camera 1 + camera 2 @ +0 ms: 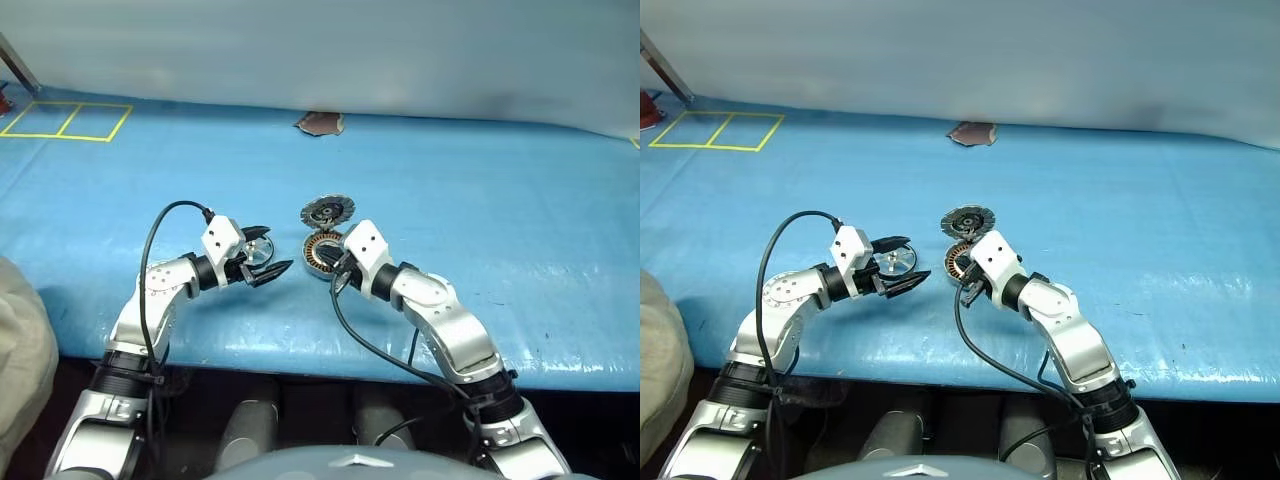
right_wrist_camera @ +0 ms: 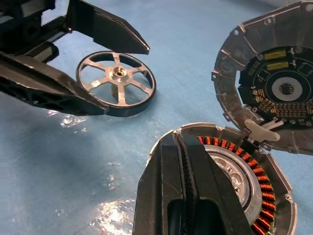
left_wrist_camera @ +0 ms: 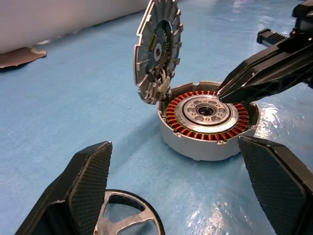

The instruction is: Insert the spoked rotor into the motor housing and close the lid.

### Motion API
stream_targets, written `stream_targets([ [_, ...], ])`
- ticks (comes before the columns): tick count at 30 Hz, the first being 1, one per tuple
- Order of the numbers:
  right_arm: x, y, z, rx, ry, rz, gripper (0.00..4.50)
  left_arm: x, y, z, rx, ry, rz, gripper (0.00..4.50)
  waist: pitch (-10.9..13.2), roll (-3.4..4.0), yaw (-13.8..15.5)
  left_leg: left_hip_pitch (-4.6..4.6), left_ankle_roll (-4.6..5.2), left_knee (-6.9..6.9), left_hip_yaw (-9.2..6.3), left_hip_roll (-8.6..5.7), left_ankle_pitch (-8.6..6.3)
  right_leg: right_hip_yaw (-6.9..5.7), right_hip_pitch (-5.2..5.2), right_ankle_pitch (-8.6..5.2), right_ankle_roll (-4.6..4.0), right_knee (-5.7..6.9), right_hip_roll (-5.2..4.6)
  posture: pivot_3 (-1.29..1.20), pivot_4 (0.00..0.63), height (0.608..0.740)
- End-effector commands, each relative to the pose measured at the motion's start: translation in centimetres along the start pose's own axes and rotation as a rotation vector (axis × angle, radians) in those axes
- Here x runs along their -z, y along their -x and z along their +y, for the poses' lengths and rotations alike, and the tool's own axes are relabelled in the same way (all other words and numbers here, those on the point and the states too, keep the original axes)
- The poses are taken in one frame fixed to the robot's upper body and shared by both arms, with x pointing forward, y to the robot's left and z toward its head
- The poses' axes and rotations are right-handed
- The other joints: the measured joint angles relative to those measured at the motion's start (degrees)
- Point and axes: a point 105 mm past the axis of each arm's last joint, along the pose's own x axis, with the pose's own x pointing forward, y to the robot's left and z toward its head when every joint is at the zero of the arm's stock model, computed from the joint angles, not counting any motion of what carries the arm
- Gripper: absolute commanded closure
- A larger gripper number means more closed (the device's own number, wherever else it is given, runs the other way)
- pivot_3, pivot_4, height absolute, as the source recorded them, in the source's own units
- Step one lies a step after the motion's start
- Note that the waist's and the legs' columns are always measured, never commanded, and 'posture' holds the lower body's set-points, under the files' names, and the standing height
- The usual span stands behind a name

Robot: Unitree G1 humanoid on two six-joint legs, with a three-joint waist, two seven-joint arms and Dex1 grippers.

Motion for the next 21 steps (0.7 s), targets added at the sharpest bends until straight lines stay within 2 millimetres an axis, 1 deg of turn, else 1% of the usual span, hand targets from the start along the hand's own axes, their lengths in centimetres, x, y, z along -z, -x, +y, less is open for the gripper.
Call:
stream_targets([
  [1, -1.8, 0.3, 0.1, 0.002, 0.021, -0.101, 4.44, -1.2, 0.5, 0.8, -0.014, -0.052, -0.015, 0.00, 0.00, 0.00, -0.02, 0.00, 0.00, 0.00, 0.00, 0.00, 0.00, 0.00, 0.00, 0.00, 0.00, 0.00, 0.00, 0.00, 0.150, 0.740],
  [5, -1.1, 0.5, 0.8, -0.034, 0.006, -0.099, 4.44, -0.7, 0.9, 1.3, -0.023, -0.050, 0.019, 0.00, 0.00, 0.00, -0.01, 0.00, 0.00, -0.01, -0.01, 0.00, 0.00, -0.01, -0.01, -0.01, -0.02, 0.00, 0.01, 0.00, 0.150, 0.740],
  [10, -0.7, 0.8, 1.1, -0.032, 0.001, -0.095, 4.44, -0.2, 1.6, 1.6, -0.040, -0.019, 0.062, 0.00, 0.01, -0.01, -0.03, 0.00, 0.00, -0.01, -0.01, -0.01, 0.00, -0.02, -0.01, -0.01, -0.02, 0.01, 0.01, 0.00, 0.150, 0.740],
  [13, -0.5, 0.8, 1.1, -0.025, -0.002, -0.090, 4.44, 0.1, 2.2, 2.4, -0.086, 0.003, 0.098, 0.00, 0.01, -0.01, -0.04, 0.01, -0.01, -0.01, -0.01, 0.00, -0.01, -0.02, -0.01, -0.01, -0.03, 0.02, 0.02, 0.00, 0.150, 0.740],
  [16, -0.4, 0.7, 1.1, -0.024, -0.004, -0.086, 4.50, 0.5, 2.6, 3.1, -0.132, 0.012, 0.143, 0.60, 0.01, -0.01, -0.02, 0.01, -0.01, -0.01, -0.02, 0.01, -0.01, -0.03, -0.02, -0.02, -0.03, 0.02, 0.03, 0.00, 0.150, 0.740],
  [17, -0.4, 0.6, 1.2, -0.025, -0.006, -0.086, 4.50, 0.6, 2.6, 3.1, -0.136, 0.009, 0.156, 0.91, 0.01, -0.01, -0.01, 0.01, -0.01, -0.01, -0.02, 0.01, -0.01, -0.03, -0.02, -0.02, -0.03, 0.02, 0.03, 0.00, 0.150, 0.740],
  [21, -0.4, 0.6, 1.3, -0.026, -0.008, -0.085, 4.50, 1.5, 2.8, 3.0, -0.145, 0.021, 0.221, 0.91, 0.01, -0.02, 0.00, 0.00, -0.02, -0.01, -0.02, 0.00, -0.01, -0.03, -0.02, -0.02, -0.03, 0.01, 0.02, 0.00, 0.150, 0.740],
])
